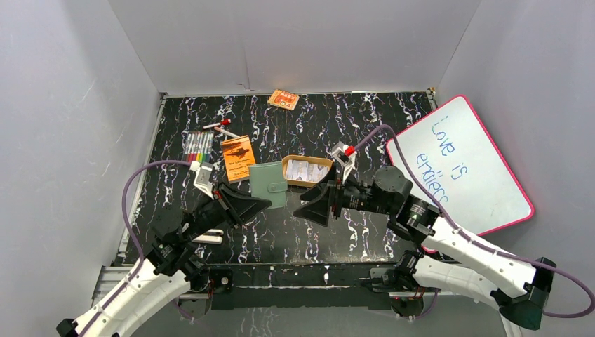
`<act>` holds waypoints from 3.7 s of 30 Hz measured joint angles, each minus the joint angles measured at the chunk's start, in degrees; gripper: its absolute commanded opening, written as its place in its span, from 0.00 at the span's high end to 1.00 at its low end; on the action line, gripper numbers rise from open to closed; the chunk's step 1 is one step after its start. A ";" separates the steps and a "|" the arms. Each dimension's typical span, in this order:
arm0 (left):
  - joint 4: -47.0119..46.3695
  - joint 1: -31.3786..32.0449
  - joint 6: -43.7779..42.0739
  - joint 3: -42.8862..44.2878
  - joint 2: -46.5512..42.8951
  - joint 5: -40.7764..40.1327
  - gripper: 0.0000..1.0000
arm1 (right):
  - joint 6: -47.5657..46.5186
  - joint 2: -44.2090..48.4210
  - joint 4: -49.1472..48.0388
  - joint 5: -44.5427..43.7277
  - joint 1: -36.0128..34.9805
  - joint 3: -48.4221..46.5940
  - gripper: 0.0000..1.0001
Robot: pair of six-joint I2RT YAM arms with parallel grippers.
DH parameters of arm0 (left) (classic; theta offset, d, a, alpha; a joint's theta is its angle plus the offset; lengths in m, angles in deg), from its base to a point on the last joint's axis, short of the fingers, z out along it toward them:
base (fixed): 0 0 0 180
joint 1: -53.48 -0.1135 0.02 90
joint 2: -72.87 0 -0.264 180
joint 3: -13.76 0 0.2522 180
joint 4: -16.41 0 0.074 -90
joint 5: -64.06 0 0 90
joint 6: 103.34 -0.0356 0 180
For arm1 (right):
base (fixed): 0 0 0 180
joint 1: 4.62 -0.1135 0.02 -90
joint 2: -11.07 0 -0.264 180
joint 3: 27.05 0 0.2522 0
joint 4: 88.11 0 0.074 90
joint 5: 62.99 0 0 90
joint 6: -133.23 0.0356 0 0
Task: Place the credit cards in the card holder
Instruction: Place the card holder at the center of the board.
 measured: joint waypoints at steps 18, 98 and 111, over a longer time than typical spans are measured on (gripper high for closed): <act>-11.15 0.00 5.73 -2.64 4.66 4.55 1.00 | 12.39 -8.90 -24.68 1.03 0.00 4.90 0.62; 36.57 -0.02 -21.07 10.75 10.60 -39.17 0.10 | 32.39 -43.87 -4.57 -14.34 -0.76 3.74 0.65; 36.50 -0.02 -21.09 10.75 10.88 -39.17 0.09 | 32.15 -43.25 -4.26 -15.37 -0.76 3.96 0.55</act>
